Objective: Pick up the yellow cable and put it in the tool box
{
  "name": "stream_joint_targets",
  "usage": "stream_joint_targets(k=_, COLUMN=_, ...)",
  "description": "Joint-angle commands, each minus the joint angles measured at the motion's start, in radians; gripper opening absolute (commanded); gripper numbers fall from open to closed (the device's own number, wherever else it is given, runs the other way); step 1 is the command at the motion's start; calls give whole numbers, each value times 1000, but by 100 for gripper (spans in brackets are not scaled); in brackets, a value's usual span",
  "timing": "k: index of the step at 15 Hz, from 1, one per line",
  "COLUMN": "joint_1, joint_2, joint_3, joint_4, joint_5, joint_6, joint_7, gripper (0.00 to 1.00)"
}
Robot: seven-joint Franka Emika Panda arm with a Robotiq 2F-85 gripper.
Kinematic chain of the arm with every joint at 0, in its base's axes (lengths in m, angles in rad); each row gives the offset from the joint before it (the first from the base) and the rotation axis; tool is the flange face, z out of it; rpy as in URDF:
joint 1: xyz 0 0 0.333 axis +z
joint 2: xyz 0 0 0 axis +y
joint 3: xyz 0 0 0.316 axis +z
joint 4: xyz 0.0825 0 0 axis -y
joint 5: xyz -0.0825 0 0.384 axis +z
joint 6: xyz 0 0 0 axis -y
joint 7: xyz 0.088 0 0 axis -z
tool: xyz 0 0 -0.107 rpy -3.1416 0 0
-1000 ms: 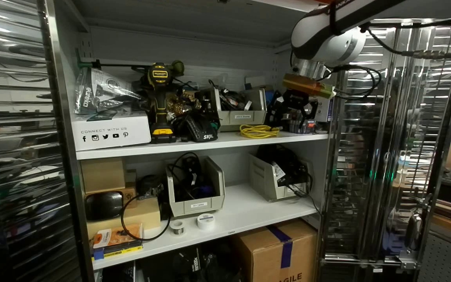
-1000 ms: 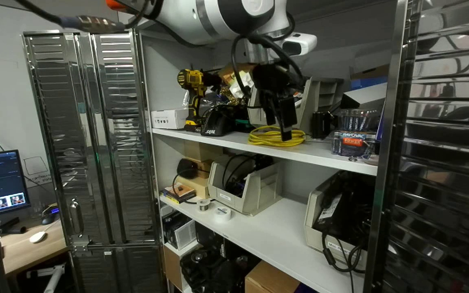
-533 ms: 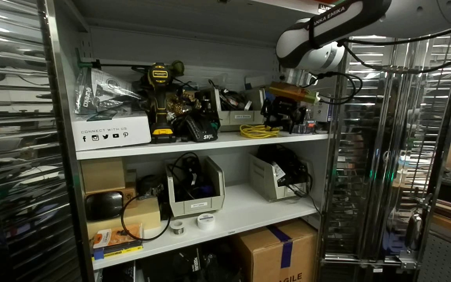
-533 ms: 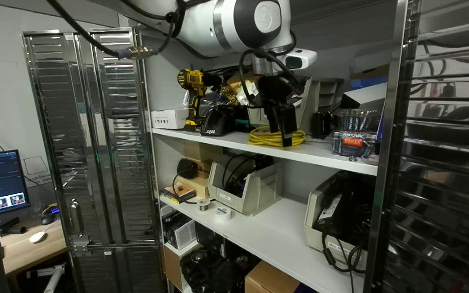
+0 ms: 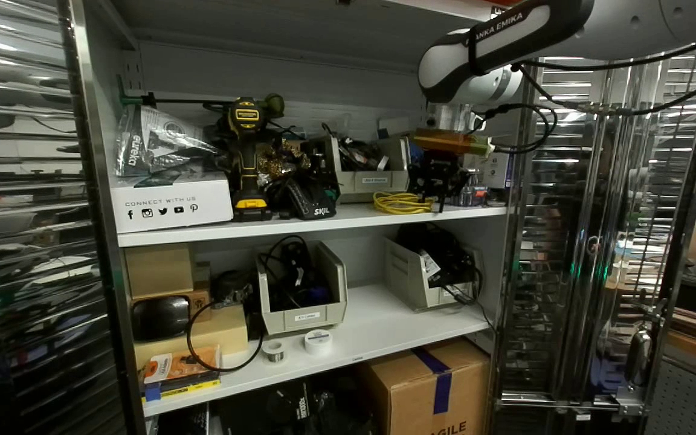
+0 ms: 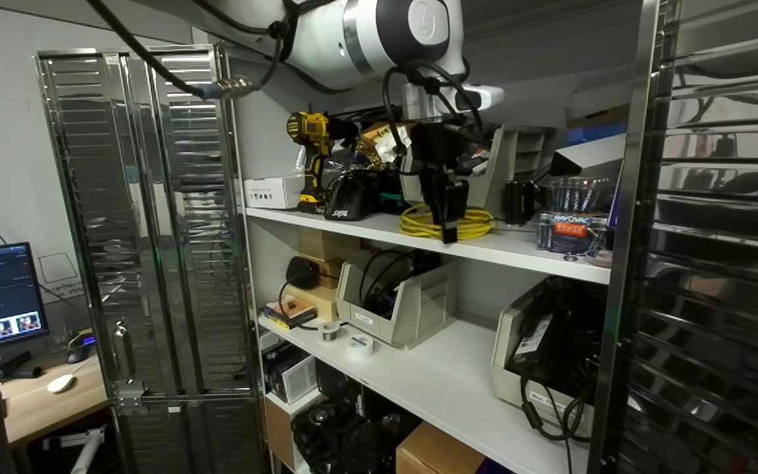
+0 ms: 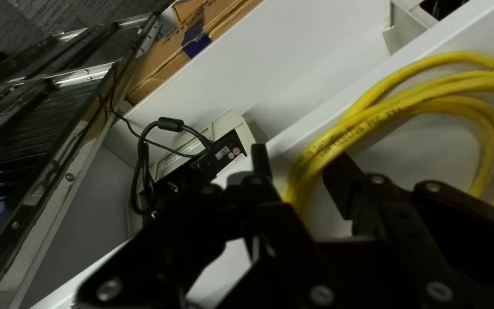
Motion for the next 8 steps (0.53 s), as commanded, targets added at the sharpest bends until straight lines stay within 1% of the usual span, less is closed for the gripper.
stream_joint_targets(k=1, joint_1=18, joint_2=29, joint_3=-8, joint_4=46, joint_5=-55, joint_6=-42, joint_7=8, gripper=8)
stream_joint_targets(k=3, joint_1=25, joint_2=11, joint_3=-7, joint_4=20, joint_5=-70, joint_6=-15, joint_7=14, gripper=0)
stream_joint_targets(k=6, joint_1=34, joint_2=-38, joint_3=-7, joint_4=-47, joint_5=-87, joint_6=48, joint_7=19, gripper=5)
stream_joint_targets(k=8, joint_1=42, joint_2=-101, joint_3=-9, joint_4=-141, joint_5=-108, joint_6=152, joint_7=37, gripper=5)
